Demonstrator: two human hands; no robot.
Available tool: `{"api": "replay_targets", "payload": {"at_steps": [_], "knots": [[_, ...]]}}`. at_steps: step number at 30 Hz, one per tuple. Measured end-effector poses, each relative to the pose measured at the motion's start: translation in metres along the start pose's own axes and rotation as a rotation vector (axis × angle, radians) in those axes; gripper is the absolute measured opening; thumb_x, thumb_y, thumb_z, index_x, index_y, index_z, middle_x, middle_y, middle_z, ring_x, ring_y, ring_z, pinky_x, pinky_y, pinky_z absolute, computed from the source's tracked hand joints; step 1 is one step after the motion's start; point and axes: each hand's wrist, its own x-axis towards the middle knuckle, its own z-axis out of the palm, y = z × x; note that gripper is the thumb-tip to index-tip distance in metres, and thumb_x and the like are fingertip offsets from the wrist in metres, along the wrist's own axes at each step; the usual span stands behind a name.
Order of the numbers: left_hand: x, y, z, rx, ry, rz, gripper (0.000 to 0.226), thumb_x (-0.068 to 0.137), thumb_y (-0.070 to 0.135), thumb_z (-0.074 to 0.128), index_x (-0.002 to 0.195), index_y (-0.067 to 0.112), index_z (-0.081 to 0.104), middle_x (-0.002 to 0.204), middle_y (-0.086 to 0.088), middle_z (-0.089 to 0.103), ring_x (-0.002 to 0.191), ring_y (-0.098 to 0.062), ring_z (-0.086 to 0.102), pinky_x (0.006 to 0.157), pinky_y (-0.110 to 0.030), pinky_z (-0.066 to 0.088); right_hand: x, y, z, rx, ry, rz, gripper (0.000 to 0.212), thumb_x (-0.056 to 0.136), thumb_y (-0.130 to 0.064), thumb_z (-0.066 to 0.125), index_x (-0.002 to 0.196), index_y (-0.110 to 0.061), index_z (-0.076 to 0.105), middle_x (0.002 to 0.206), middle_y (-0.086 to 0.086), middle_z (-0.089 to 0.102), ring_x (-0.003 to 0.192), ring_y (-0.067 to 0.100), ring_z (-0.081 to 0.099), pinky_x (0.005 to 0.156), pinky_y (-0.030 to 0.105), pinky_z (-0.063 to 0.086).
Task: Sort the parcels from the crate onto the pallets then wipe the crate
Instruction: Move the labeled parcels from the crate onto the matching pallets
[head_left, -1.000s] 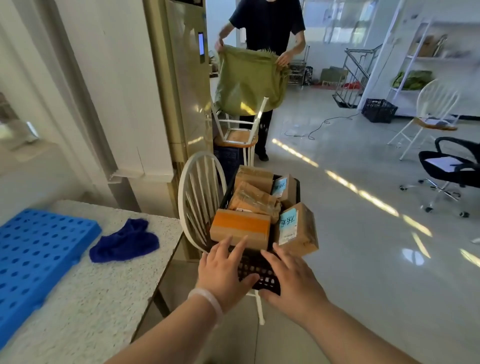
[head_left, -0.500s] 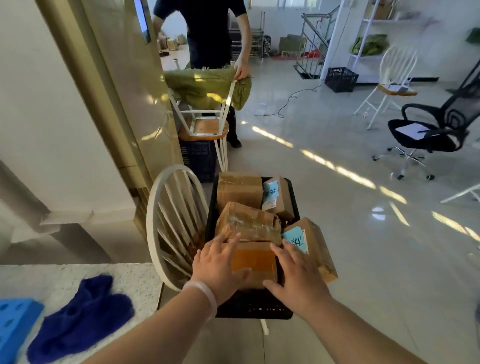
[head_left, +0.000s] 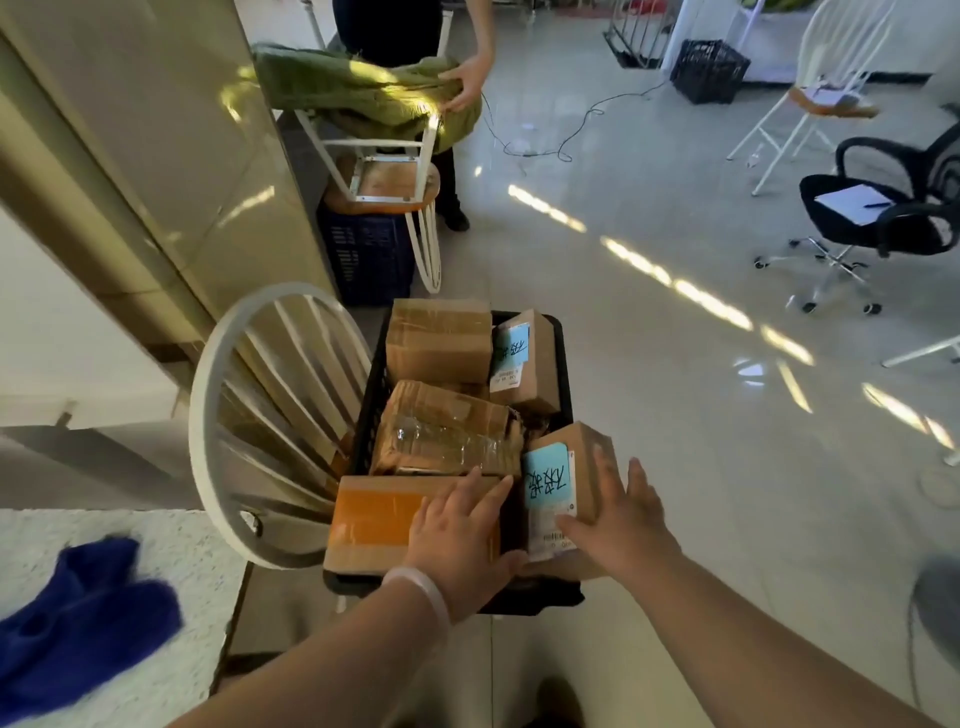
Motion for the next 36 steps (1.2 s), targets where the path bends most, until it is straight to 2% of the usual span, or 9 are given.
{"api": "replay_targets", "payload": {"at_steps": [3, 6, 10, 17, 22, 30, 31, 34, 36], "knots": [[0.008, 0.013, 0.012, 0.003, -0.032, -0.017, 0.078, 0.092, 0.057, 0.047, 0.152, 0.045, -0.002, 0.162, 0.012, -0.002, 0.15, -0.02, 0.0, 0.122, -0.046, 0.001, 0.011, 0.014, 0.009, 0.12, -0.085, 0.038, 0.106, 0.084, -0.052, 0.067, 0.15, -0.045, -0.015, 0.163, 0.006, -0.003, 0.147, 0.038, 0.018, 0.114, 0.054, 0.03], [0.014, 0.025, 0.02, 0.0, -0.038, -0.057, 0.076, 0.093, 0.057, 0.045, 0.152, 0.044, -0.001, 0.162, 0.009, 0.001, 0.149, -0.021, 0.004, 0.122, -0.045, 0.003, 0.019, 0.024, 0.008, 0.288, -0.119, 0.004, 0.104, 0.085, -0.038, 0.07, 0.152, -0.045, -0.01, 0.146, 0.006, 0.036, 0.129, 0.026, 0.048, 0.098, 0.042, 0.051], [0.024, 0.041, 0.028, -0.032, -0.015, -0.117, 0.076, 0.093, 0.058, 0.047, 0.153, 0.044, 0.003, 0.162, 0.005, 0.007, 0.148, -0.024, 0.01, 0.121, -0.046, 0.013, 0.027, 0.04, -0.015, 0.34, -0.112, -0.043, 0.095, 0.084, -0.039, 0.068, 0.15, -0.052, 0.0, 0.138, -0.001, 0.046, 0.118, 0.021, 0.057, 0.088, 0.04, 0.056], [0.046, 0.091, 0.014, -0.378, -0.021, -0.244, 0.078, 0.092, 0.055, 0.053, 0.153, 0.044, 0.005, 0.162, 0.01, 0.006, 0.148, -0.027, 0.014, 0.117, -0.053, 0.026, 0.033, 0.061, -0.093, 0.49, -0.132, -0.138, 0.074, 0.094, -0.025, 0.063, 0.153, -0.035, 0.019, 0.14, 0.0, 0.051, 0.101, 0.01, 0.05, 0.065, 0.019, 0.045], [0.055, 0.116, -0.002, -0.792, 0.04, -0.242, 0.089, 0.089, 0.047, 0.062, 0.149, 0.051, -0.004, 0.151, 0.003, 0.031, 0.129, -0.019, 0.044, 0.099, -0.04, 0.051, 0.022, 0.054, -0.109, 0.586, -0.144, -0.185, 0.08, 0.092, -0.033, 0.066, 0.152, -0.041, 0.013, 0.148, -0.001, 0.042, 0.111, 0.016, 0.051, 0.083, 0.034, 0.051], [0.047, 0.126, -0.029, -0.729, 0.192, -0.109, 0.088, 0.089, 0.025, 0.068, 0.15, 0.051, 0.01, 0.148, 0.007, 0.029, 0.117, -0.011, 0.049, 0.069, -0.016, 0.056, 0.035, 0.042, -0.144, 0.706, -0.066, -0.246, 0.088, 0.083, -0.057, 0.067, 0.151, -0.045, 0.012, 0.151, 0.002, 0.04, 0.124, 0.029, 0.054, 0.096, 0.044, 0.05], [0.045, 0.126, -0.03, -0.713, 0.196, -0.079, 0.088, 0.089, 0.023, 0.069, 0.15, 0.051, 0.012, 0.151, 0.009, 0.025, 0.117, -0.009, 0.047, 0.068, -0.013, 0.054, 0.035, 0.039, -0.151, 0.723, -0.056, -0.26, 0.087, 0.084, -0.056, 0.066, 0.151, -0.046, 0.011, 0.152, 0.003, 0.039, 0.12, 0.027, 0.056, 0.093, 0.042, 0.051], [0.039, 0.128, -0.036, -0.605, 0.195, 0.002, 0.089, 0.09, 0.019, 0.067, 0.148, 0.055, 0.01, 0.155, 0.012, 0.017, 0.12, -0.003, 0.04, 0.072, -0.008, 0.051, 0.036, 0.032, -0.169, 0.668, -0.006, -0.321, 0.08, 0.09, -0.047, 0.064, 0.151, -0.047, 0.013, 0.15, 0.003, 0.037, 0.094, 0.011, 0.061, 0.055, 0.017, 0.05], [0.039, 0.127, -0.041, -0.557, 0.178, 0.027, 0.089, 0.09, 0.021, 0.067, 0.146, 0.059, 0.009, 0.156, 0.014, 0.016, 0.125, -0.004, 0.038, 0.084, -0.013, 0.052, 0.038, 0.029, -0.178, 0.545, 0.068, -0.382, 0.077, 0.088, -0.047, 0.066, 0.15, -0.045, 0.021, 0.15, 0.002, 0.032, 0.097, 0.01, 0.057, 0.055, 0.015, 0.049]]}}
